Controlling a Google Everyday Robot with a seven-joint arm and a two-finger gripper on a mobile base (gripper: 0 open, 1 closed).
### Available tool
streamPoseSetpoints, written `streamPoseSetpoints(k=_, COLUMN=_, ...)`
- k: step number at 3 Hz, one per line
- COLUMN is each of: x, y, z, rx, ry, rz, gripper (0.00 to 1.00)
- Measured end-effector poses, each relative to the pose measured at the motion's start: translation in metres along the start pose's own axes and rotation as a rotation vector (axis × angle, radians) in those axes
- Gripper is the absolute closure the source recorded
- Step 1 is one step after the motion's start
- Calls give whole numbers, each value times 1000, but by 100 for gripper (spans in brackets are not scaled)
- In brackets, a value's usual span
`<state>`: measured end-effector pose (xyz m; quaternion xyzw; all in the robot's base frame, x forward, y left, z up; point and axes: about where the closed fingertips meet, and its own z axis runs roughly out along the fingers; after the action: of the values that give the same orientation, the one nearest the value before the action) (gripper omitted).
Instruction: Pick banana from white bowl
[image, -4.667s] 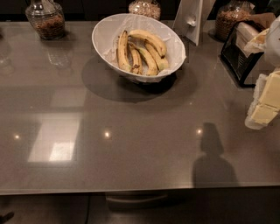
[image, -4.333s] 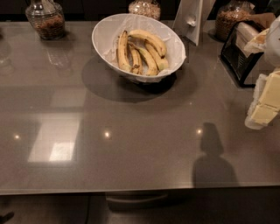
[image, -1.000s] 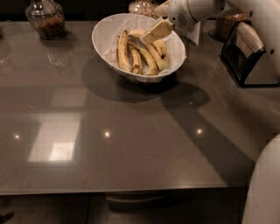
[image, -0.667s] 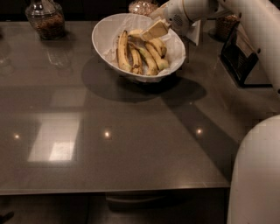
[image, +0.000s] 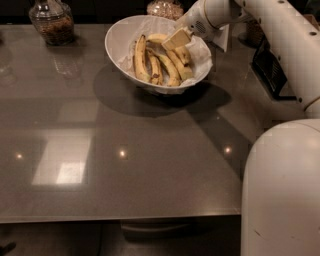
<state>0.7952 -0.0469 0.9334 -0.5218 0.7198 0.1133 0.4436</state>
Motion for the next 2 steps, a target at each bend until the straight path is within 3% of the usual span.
streamPoseSetpoints(k=2, x=23, y=-5, z=14, rx=-6, ry=77, rz=34, gripper=55)
